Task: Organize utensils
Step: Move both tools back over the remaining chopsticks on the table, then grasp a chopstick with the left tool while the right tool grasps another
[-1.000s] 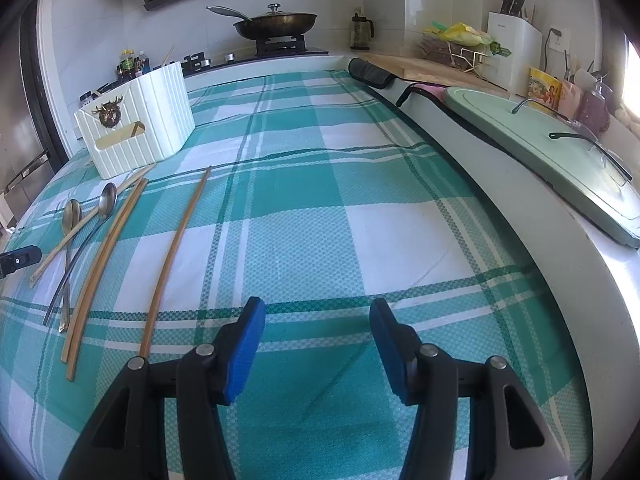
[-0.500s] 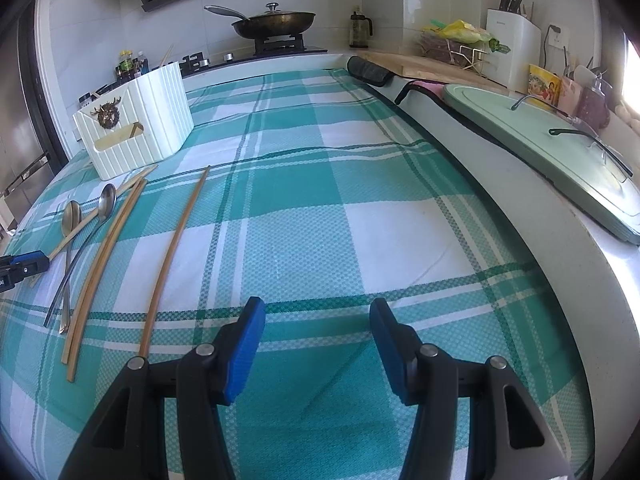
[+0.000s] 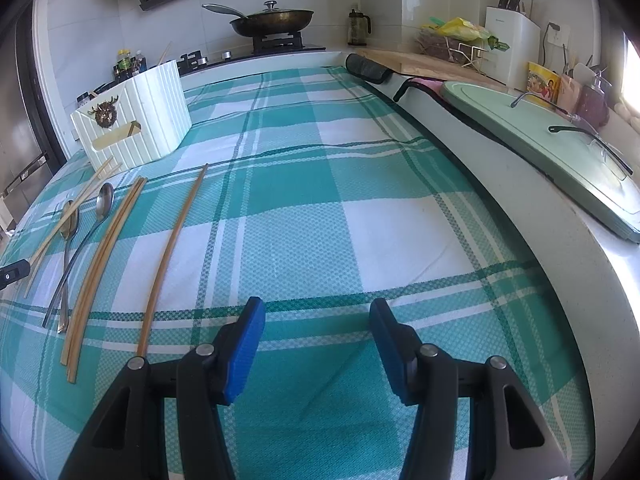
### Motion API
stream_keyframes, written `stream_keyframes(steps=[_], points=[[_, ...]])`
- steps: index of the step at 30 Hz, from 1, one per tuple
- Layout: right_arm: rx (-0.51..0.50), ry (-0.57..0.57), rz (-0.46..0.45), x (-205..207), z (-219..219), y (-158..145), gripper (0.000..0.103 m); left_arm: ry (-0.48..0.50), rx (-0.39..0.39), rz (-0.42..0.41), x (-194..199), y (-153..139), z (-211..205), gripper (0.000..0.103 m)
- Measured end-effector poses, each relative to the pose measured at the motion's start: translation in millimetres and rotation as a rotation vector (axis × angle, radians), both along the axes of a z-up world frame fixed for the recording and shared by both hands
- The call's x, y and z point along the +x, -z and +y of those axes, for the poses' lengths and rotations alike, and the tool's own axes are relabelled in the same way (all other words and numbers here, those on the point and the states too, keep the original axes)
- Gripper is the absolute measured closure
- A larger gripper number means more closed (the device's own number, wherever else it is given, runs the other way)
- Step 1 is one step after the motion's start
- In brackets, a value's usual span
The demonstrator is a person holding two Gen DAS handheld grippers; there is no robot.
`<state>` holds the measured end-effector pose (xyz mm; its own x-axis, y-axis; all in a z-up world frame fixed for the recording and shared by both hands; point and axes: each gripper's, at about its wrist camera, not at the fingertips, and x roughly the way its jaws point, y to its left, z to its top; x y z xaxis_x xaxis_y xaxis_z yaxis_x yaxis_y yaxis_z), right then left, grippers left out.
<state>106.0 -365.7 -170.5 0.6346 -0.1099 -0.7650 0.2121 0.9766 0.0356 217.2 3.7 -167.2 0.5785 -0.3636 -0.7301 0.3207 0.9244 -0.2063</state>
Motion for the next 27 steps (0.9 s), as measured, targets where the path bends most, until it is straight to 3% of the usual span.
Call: stream_keyframes(steps=[6, 9, 12, 13, 15, 18, 23, 27], points=[[-0.002, 0.001, 0.004, 1, 0, 0, 0.047, -0.151, -0.02, -0.025, -23, 1, 32, 0.099], [-0.013, -0.002, 0.01, 1, 2, 1, 0.047, -0.153, -0.016, -0.004, -24, 4, 32, 0.099], [-0.015, -0.003, 0.011, 1, 2, 1, 0.047, -0.095, 0.042, 0.011, -26, 8, 17, 0.097], [-0.013, -0.004, 0.012, 1, 2, 1, 0.047, -0.079, 0.064, 0.012, -28, 10, 12, 0.094], [-0.011, -0.007, 0.012, 1, 3, 1, 0.047, -0.054, 0.072, 0.012, -30, 9, 6, 0.076], [0.031, -0.034, -0.004, 1, 7, -4, 0.047, -0.041, 0.041, 0.004, -32, 2, 8, 0.06], [0.134, -0.159, -0.005, 13, 32, -15, 0.048, -0.076, 0.023, -0.019, -21, -11, 22, 0.058], [0.142, -0.251, 0.039, 28, 59, -12, 0.048, -0.1, 0.064, 0.007, 2, -9, 33, 0.054]])
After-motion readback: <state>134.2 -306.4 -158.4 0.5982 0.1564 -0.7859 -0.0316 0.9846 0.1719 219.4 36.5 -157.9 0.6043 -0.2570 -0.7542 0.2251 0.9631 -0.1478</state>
